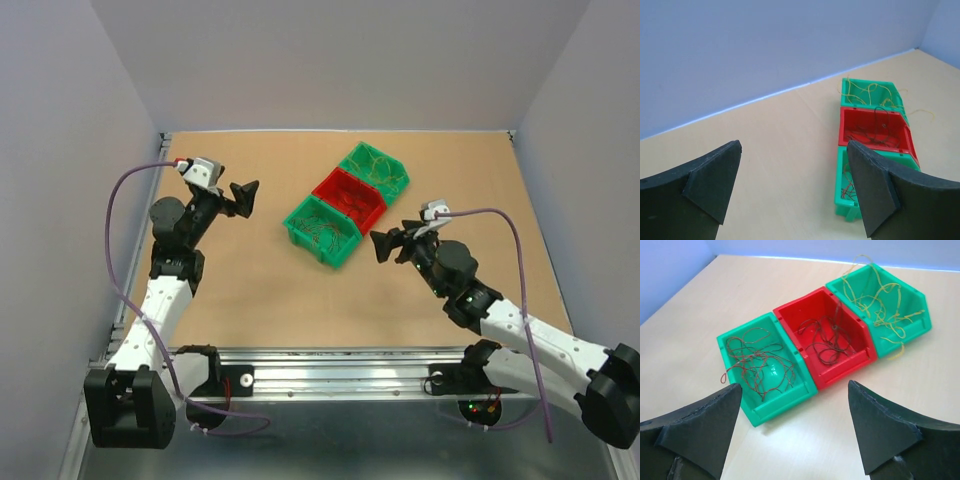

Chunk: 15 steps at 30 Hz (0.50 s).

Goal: Untangle the cables

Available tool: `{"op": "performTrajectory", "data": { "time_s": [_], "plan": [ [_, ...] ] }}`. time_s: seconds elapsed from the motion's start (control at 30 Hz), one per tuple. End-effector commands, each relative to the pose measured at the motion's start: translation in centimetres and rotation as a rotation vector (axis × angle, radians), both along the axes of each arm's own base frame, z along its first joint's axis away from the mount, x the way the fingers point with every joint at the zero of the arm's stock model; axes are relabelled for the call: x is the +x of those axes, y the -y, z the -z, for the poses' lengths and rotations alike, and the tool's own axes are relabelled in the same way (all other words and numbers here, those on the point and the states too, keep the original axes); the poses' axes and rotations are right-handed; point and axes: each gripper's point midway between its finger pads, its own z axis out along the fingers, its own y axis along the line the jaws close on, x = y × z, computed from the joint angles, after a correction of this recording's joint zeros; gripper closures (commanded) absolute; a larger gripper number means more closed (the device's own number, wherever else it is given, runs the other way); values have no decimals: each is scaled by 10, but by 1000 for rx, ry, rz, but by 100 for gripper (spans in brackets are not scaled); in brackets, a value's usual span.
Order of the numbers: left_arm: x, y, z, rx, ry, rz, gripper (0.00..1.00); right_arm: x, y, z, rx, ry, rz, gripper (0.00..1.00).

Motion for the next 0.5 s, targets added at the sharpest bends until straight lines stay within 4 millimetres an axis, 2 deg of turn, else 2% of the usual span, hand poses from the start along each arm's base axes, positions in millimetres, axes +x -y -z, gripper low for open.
{"op": "performTrajectory", "data": {
  "time_s": [0.0,0.07,0.1,0.13,0.17,0.23,0.27,0.3,0.33,0.4,0.47],
  "plan": [
    [-10,-15,-9,-42,64,-90,1,-7,25,4,80,33,97,9],
    [-17,-21,-8,-48,79,-120,1,-13,36,-2,121,56,128,9],
    [-20,-22,2,-48,64,-128,1,-16,40,8,121,46,136,9],
    [-26,-24,-1,-54,82,-141,1,-18,45,8,137,49,151,9],
    [-29,-27,11,-52,63,-155,1,-21,50,4,163,64,163,9],
    [-37,-32,12,-45,86,-178,1,-24,59,16,171,55,193,9],
    [-40,-33,15,-37,90,-183,1,-27,63,13,193,70,203,9],
    [-44,-33,26,-27,82,-181,1,-28,65,14,201,72,211,9],
    [-50,-33,24,-11,108,-179,1,-29,69,20,201,66,222,9],
    [-56,-32,33,10,112,-170,1,-32,71,17,226,80,222,9],
    [-62,-28,33,32,138,-146,1,-34,72,20,231,84,220,9]
  ]
}}
